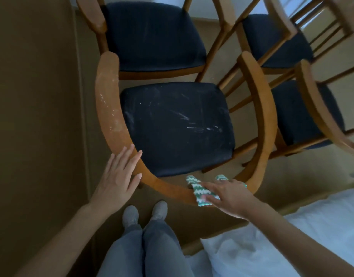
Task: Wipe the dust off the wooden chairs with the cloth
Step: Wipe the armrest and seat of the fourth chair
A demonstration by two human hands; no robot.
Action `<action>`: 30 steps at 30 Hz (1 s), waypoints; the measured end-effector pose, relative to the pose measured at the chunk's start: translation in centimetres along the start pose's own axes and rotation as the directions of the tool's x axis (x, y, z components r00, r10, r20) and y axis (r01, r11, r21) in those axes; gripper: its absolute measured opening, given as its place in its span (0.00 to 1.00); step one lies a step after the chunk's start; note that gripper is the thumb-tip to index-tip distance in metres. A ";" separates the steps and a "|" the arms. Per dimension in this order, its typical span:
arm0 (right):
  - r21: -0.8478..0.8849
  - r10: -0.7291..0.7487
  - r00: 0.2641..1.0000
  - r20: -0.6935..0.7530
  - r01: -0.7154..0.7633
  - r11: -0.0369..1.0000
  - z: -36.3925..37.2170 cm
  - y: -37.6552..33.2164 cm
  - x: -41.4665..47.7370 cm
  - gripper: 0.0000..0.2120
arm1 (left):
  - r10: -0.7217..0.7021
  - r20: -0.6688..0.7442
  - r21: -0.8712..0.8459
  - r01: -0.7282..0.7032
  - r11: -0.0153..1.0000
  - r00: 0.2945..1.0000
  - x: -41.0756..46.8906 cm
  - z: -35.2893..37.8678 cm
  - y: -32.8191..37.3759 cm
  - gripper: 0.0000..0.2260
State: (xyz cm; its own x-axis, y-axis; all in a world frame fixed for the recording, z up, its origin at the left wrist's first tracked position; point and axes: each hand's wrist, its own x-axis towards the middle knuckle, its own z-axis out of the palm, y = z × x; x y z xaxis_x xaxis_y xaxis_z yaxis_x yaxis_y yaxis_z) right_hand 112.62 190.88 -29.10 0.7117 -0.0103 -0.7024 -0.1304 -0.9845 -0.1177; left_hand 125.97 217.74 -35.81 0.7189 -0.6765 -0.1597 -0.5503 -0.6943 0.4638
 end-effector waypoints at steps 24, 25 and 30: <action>0.413 0.284 0.824 -0.490 -0.068 0.908 8.3 3.1 -3.0 0.23 | 0.210 0.015 0.058 -0.210 0.976 0.978 2.2 5.0 5.7 0.30; 0.417 0.277 0.817 -0.506 -0.050 0.908 8.6 3.1 -3.1 0.23 | 0.210 0.013 0.064 -0.210 0.976 0.978 2.0 5.2 5.7 0.30; 0.625 0.375 0.803 -0.464 -0.003 0.781 6.9 9.2 -2.2 0.21 | 0.210 0.006 0.094 -0.210 0.973 0.978 0.9 6.2 5.4 0.31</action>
State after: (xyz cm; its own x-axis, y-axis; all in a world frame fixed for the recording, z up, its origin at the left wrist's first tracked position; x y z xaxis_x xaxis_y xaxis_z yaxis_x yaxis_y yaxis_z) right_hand 105.08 183.08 -33.50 0.8427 -0.4584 -0.2822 -0.5354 -0.6590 -0.5283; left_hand 121.02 211.84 -38.89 0.5843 -0.8090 -0.0640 -0.7263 -0.5565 0.4034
